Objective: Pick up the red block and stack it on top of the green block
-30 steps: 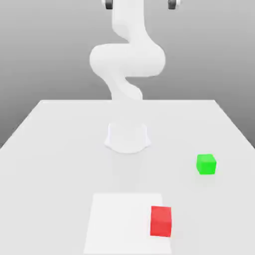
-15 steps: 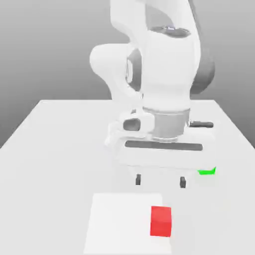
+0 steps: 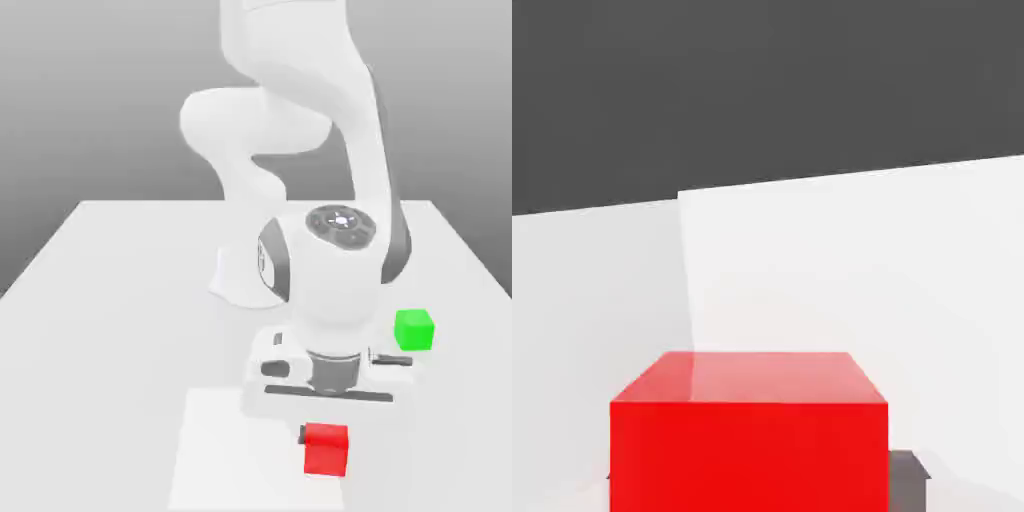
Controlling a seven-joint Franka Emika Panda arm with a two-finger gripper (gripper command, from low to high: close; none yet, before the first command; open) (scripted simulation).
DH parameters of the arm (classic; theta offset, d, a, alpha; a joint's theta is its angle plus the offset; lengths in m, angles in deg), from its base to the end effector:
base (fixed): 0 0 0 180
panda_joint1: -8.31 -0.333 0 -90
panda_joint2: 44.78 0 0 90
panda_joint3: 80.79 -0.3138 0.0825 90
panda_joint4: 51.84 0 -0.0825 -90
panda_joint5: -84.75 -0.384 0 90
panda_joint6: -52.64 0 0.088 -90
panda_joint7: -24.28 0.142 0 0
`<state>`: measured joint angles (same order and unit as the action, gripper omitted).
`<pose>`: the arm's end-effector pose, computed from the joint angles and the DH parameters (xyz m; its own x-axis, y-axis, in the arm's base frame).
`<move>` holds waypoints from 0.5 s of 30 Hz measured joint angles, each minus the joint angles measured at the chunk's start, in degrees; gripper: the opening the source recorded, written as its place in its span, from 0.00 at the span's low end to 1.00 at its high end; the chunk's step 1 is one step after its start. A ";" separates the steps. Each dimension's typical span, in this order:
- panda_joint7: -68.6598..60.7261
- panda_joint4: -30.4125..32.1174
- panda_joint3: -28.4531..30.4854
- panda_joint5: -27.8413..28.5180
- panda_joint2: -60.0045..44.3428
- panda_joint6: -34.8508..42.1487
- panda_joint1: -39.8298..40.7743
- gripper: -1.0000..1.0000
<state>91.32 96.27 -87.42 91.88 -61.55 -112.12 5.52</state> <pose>0.4295 0.0823 0.1193 0.6290 -0.7774 0.0003 -0.7774 -0.6290 -0.0018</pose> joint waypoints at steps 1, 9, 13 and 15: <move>-0.59 0.27 -0.60 -0.79 1.70 1.38 0.44 0.00; -8.83 5.80 -8.70 -11.86 16.70 10.29 -7.05 0.00; -13.32 10.23 -11.65 -17.79 23.27 12.11 -14.66 0.00; -15.14 12.55 -13.46 -20.14 26.30 12.74 -18.29 0.00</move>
<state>76.18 108.82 -100.88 71.73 -35.25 -99.37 -12.77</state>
